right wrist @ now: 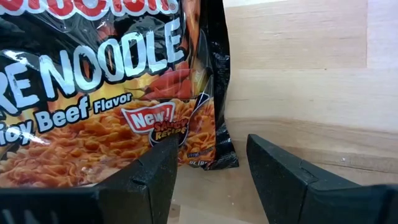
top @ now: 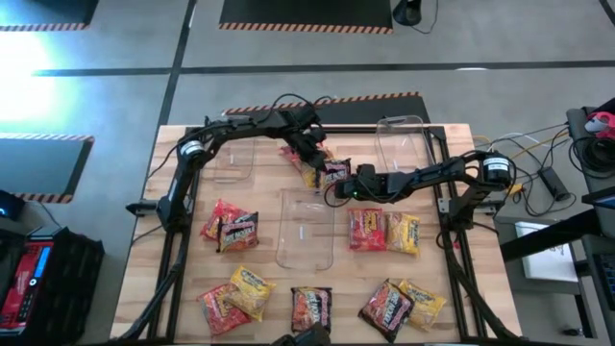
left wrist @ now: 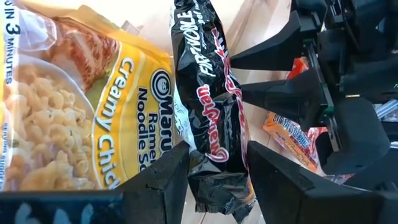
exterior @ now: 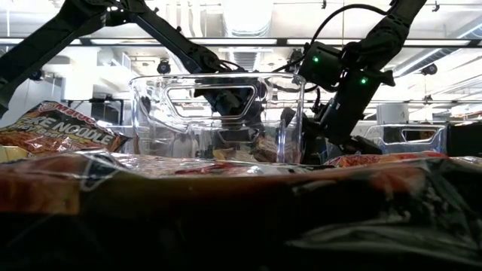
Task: Sort Maruchan noodles
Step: Put the black noodle pack into the top right transparent bin
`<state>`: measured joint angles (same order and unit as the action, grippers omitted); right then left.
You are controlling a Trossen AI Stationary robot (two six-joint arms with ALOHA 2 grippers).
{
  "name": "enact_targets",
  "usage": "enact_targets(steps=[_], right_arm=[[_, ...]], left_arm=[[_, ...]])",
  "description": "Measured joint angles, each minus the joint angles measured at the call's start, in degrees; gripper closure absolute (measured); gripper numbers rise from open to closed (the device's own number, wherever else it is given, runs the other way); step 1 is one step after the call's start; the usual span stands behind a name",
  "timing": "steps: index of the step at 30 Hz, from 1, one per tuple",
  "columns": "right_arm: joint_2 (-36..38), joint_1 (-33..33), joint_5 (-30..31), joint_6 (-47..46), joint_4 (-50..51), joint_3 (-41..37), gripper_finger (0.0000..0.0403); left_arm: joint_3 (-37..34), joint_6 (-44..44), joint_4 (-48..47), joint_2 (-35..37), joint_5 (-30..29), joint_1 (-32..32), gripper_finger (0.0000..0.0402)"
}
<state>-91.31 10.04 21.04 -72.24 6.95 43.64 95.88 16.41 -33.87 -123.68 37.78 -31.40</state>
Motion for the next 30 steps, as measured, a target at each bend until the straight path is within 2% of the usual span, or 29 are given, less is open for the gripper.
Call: enact_targets(steps=[10,19,30], right_arm=[[0.00,0.00,0.00,0.50,-0.25,0.00,0.0221],[0.81,0.02,-1.95,1.02,0.00,0.00,0.0221],[7.66,0.00,-5.18,4.67,2.33,-0.09,0.0220]], left_arm=[[0.00,1.20,0.92,0.00,-1.48,0.00,0.0306],[-0.02,1.15,0.89,0.00,-1.36,-0.02,0.0308],[-0.04,1.11,0.87,-0.04,-0.63,-0.28,0.0309]])
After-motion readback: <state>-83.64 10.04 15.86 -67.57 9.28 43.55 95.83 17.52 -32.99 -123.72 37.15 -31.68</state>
